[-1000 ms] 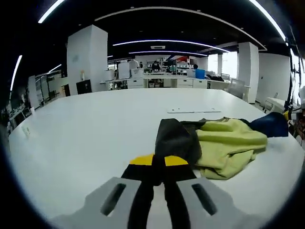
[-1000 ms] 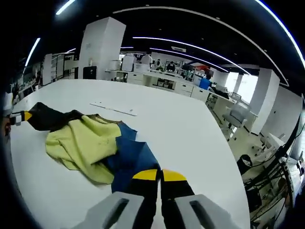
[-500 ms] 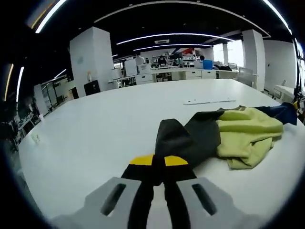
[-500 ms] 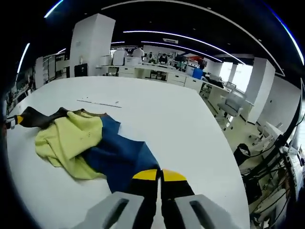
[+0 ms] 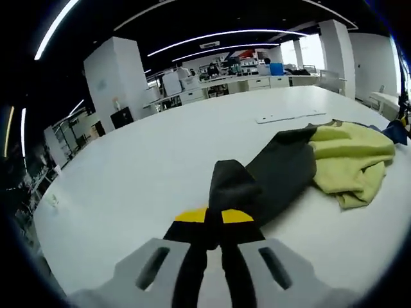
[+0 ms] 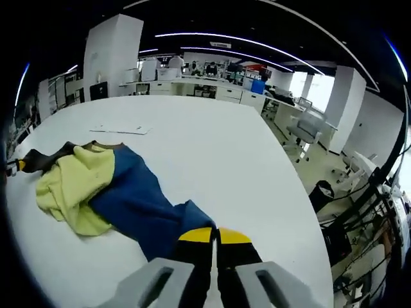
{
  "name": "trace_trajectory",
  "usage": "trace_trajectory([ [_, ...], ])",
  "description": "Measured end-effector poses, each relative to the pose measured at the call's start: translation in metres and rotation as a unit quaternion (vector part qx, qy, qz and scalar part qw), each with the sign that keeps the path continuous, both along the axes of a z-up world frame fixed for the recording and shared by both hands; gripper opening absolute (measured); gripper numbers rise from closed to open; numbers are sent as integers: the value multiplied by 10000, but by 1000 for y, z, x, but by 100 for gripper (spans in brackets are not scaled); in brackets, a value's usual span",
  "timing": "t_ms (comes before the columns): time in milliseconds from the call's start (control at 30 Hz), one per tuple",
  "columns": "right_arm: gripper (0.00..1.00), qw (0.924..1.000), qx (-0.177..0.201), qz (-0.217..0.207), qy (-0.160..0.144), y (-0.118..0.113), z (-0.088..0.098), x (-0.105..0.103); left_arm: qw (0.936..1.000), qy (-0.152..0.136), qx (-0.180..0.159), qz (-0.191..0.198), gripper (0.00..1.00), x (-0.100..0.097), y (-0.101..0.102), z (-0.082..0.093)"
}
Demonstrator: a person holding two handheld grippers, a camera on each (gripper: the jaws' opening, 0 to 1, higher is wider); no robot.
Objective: Fold the garment on the visible template until the final outline fits inside the template.
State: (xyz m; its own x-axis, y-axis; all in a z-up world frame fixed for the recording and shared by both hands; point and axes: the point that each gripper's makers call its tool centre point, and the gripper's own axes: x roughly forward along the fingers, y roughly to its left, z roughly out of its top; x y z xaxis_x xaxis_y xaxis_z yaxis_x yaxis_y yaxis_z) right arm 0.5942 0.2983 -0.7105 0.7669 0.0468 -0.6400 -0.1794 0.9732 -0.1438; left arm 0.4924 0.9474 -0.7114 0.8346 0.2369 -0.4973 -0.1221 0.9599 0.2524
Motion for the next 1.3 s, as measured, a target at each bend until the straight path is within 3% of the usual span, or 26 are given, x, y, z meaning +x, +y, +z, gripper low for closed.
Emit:
trace_trajectory([
  [233, 0, 9998, -65, -37, 187, -20, -9, 6, 9987, 354, 354, -90, 2, 5, 22, -11],
  [400, 0, 9993, -216, 34, 289, -31, -13, 13, 9979, 459, 442, -96, 2, 11, 32, -13],
  [733, 0, 9983, -303, 68, 484, -35, -19, 18, 9971, 606, 462, -33, 2, -1, 32, -7],
  [1000, 0, 9985, -224, 29, 508, -36, -22, 17, 9963, 730, 447, -93, 5, -10, 34, -13],
  [1067, 0, 9988, -156, 21, 466, -35, -22, 17, 9965, 692, 446, -111, 10, -10, 33, -12],
  [1167, 0, 9991, -121, 62, 407, -34, -20, 17, 9967, 625, 481, -164, 26, -9, 31, -8],
  [1233, 10, 9992, -48, 15, 390, -34, -18, 16, 9973, 541, 461, -197, 37, -8, 28, -4],
  [1300, 27, 9994, 89, 23, 331, -30, -15, 16, 9977, 440, 418, -288, 46, -6, 23, 0],
])
